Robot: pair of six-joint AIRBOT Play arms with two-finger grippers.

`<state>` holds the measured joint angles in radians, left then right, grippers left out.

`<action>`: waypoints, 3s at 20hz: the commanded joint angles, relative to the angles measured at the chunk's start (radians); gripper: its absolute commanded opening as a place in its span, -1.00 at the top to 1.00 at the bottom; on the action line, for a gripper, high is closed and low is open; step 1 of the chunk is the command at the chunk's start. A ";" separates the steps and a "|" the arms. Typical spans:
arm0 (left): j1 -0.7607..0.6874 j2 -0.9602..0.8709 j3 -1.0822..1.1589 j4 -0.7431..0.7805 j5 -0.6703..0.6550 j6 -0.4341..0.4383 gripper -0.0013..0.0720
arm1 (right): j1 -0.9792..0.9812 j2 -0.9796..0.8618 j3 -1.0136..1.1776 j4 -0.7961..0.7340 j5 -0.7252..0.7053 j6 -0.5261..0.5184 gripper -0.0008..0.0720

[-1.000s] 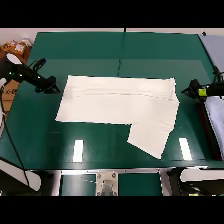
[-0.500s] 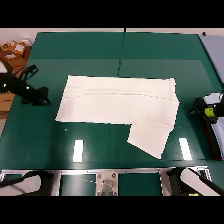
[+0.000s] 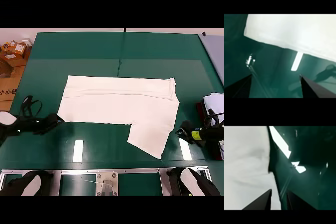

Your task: Fold the shirts.

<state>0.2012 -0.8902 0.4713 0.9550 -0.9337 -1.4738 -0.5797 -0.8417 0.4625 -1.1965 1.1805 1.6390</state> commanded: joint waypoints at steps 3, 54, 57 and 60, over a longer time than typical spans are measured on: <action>0.000 -0.020 -0.159 -0.280 0.291 0.089 -0.82 | 0.000 0.011 -0.087 0.070 -0.068 -0.054 0.33; -0.145 -0.777 0.767 -0.024 0.073 0.084 0.22 | 0.291 -0.895 0.845 0.535 -0.257 -0.309 0.76; -0.134 -0.774 0.802 -0.016 0.117 0.082 -0.97 | 0.257 -0.979 0.985 0.530 -0.236 -0.344 0.25; -0.071 -0.774 0.908 -0.015 0.008 0.082 -0.97 | 0.158 -0.977 1.064 0.470 -0.122 -0.402 -0.34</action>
<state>0.0937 -1.6539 1.3022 0.9421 -0.8783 -1.3895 -0.3611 -1.7771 1.4342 -0.6827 0.9730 1.2926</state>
